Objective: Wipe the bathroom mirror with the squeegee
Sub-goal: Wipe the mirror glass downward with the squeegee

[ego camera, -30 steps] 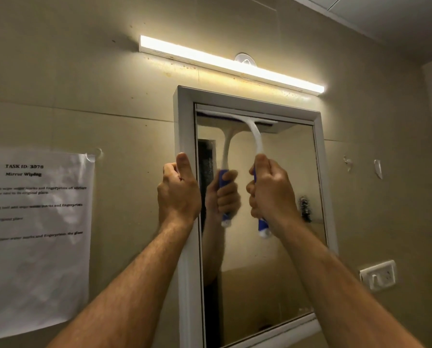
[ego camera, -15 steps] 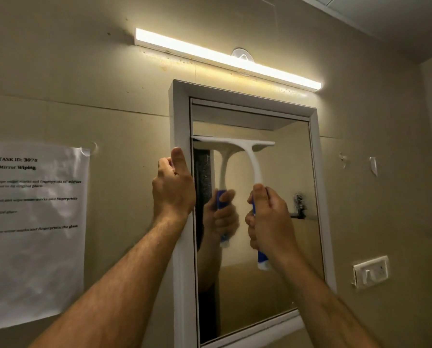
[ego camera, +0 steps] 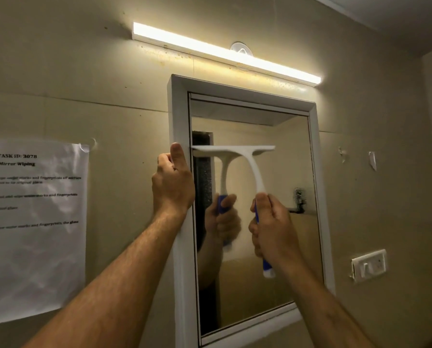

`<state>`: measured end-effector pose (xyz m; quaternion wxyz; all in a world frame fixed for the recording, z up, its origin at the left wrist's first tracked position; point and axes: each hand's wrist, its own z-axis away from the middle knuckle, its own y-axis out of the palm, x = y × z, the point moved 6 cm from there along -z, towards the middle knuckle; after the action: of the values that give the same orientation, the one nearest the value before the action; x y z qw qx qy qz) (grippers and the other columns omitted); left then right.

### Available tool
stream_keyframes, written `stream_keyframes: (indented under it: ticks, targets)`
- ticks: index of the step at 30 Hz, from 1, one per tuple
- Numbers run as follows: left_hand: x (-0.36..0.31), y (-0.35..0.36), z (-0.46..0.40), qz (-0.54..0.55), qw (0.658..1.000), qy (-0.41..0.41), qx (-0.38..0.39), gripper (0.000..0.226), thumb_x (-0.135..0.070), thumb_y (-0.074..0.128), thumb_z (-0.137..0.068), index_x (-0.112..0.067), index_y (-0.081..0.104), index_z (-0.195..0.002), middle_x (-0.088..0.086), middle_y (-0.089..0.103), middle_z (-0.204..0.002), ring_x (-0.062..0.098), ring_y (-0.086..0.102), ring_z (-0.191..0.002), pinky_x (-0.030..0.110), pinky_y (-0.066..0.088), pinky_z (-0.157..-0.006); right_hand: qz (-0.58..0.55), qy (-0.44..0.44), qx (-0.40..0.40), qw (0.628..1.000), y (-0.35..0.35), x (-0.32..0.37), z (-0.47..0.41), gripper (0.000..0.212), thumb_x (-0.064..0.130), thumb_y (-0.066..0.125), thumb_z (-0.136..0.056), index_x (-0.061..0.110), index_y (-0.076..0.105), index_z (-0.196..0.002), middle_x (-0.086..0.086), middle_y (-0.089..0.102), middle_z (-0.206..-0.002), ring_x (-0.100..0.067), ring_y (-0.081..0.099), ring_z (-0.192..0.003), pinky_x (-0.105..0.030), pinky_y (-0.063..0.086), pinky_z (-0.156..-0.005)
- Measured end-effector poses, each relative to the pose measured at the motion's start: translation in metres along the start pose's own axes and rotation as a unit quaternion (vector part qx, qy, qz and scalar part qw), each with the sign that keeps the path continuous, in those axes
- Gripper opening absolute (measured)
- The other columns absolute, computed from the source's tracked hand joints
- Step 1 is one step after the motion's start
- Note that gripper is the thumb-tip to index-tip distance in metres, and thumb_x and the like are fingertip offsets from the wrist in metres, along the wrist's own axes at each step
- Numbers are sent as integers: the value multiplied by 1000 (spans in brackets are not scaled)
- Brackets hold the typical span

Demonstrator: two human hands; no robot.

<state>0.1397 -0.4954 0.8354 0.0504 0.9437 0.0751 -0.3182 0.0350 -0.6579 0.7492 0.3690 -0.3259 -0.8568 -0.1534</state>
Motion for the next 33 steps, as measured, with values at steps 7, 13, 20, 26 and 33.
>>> stream_keyframes:
  ticks: [7, 13, 20, 26, 33]
  targets:
    - [1, 1, -5, 3, 1000, 0, -4, 56, -56, 16, -97, -13, 49, -110, -3, 49, -72, 6, 50, -61, 18, 35, -48, 4, 2, -1, 1000, 1, -6, -1, 36, 49, 32, -98, 20, 53, -91, 2, 48, -68, -9, 42, -55, -21, 35, -52]
    - [0, 1, -3, 7, 1000, 12, -4, 54, -53, 16, -98, -12, 50, -109, -5, 48, -70, 4, 48, -59, 17, 34, -47, 4, 2, -8, 1000, 0, -34, 18, 35, 46, 33, -99, 20, 53, -84, -2, 48, -65, -12, 42, -53, -23, 35, -50]
    - [1, 1, -5, -4, 1000, 13, -11, 55, -55, 15, -97, -14, 50, -108, -3, 48, -70, 6, 49, -59, 18, 35, -47, -15, -15, -9, 1000, 1, 27, -28, 36, 50, 33, -98, 21, 52, -89, -1, 44, -64, -10, 37, -44, -23, 32, -39]
    - [3, 3, -5, -5, 1000, 12, -16, 54, -55, 14, -97, -15, 48, -113, -7, 49, -73, 2, 48, -63, 15, 32, -49, -94, -43, 9, 995, 2, 65, -50, 39, 50, 39, -97, 20, 63, -101, -5, 51, -62, -15, 41, -43, -24, 37, -39]
    - [11, 7, -4, -11, 1000, 12, -11, 56, -58, 14, -96, -16, 49, -104, -4, 51, -72, 7, 52, -63, 18, 37, -49, -176, 62, 70, 980, 11, 29, -16, 45, 48, 31, -98, 13, 53, -82, 4, 44, -35, -4, 38, -26, -14, 33, -31]
